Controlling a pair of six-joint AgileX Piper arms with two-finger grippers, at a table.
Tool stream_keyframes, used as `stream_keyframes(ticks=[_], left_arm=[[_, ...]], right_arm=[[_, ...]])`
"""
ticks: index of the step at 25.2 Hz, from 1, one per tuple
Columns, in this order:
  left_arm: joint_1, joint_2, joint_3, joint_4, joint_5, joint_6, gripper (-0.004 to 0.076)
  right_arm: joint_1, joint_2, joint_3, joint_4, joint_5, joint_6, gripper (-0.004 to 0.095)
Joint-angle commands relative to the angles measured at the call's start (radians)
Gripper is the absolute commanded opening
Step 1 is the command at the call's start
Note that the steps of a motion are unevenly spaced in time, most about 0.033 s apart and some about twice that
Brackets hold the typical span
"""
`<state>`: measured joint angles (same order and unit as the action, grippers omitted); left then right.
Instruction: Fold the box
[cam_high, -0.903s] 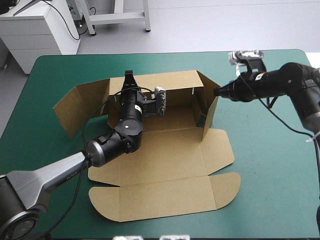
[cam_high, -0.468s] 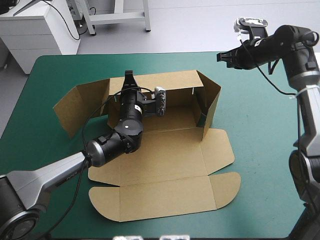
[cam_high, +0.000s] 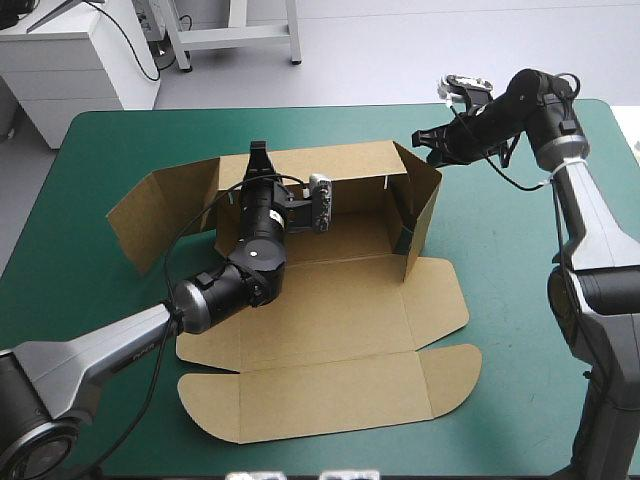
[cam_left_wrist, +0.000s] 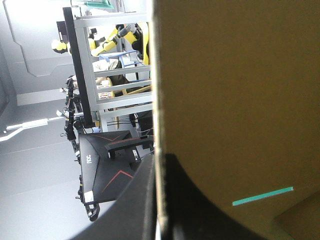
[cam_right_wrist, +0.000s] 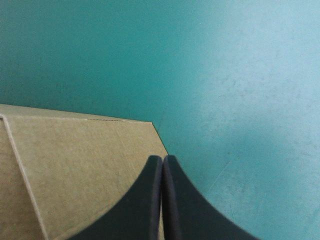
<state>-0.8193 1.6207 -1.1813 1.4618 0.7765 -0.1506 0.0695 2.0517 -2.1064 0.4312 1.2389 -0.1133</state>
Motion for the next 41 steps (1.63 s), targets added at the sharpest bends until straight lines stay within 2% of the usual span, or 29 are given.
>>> stream_keyframes(ticks=[1, 9, 18, 22, 27, 28, 30, 33, 35, 38, 41], left_arm=[[-0.007, -0.043, -0.033, 0.05, 0.006, -0.007, -0.0008], [-0.007, -0.043, -0.033, 0.05, 0.01, -0.007, -0.0008], [-0.007, -0.043, -0.033, 0.05, 0.01, -0.007, -0.0008], [-0.007, -0.043, -0.033, 0.05, 0.01, -0.007, -0.0008], [-0.007, -0.043, -0.033, 0.05, 0.01, -0.007, -0.0008], [-0.007, -0.043, -0.033, 0.05, 0.01, -0.007, -0.0008], [-0.007, -0.043, -0.033, 0.05, 0.01, -0.007, -0.0008], [-0.007, -0.043, -0.033, 0.05, 0.01, -0.007, -0.0008], [-0.007, -0.043, -0.033, 0.05, 0.01, -0.007, -0.0008], [-0.007, -0.043, -0.033, 0.05, -0.001, -0.007, -0.0008], [-0.007, -0.043, -0.033, 0.053, -0.003, -0.015, -0.0008]], right_arm=[[0.02, -0.074, -0.008, 0.027, 0.003, -0.034, -0.002], [0.061, -0.104, 0.062, 0.032, 0.006, -0.055, -0.0018], [0.068, -0.236, 0.239, 0.032, -0.08, -0.103, -0.0018], [0.068, -0.313, 0.387, 0.072, -0.174, -0.144, -0.0018], [0.068, -0.414, 0.645, 0.224, -0.388, -0.307, -0.0018], [0.068, -0.445, 0.739, 0.307, -0.463, -0.424, -0.0018], [0.068, -0.462, 0.826, 0.392, -0.525, -0.569, -0.0018], [0.068, -0.462, 0.852, 0.416, -0.532, -0.641, -0.0014], [0.066, -0.462, 0.847, 0.423, -0.496, -0.709, 0.0053], [0.066, -0.462, 0.847, 0.364, -0.459, -0.752, 0.0229], [0.066, -0.462, 0.847, 0.359, -0.415, -0.803, 0.0491]])
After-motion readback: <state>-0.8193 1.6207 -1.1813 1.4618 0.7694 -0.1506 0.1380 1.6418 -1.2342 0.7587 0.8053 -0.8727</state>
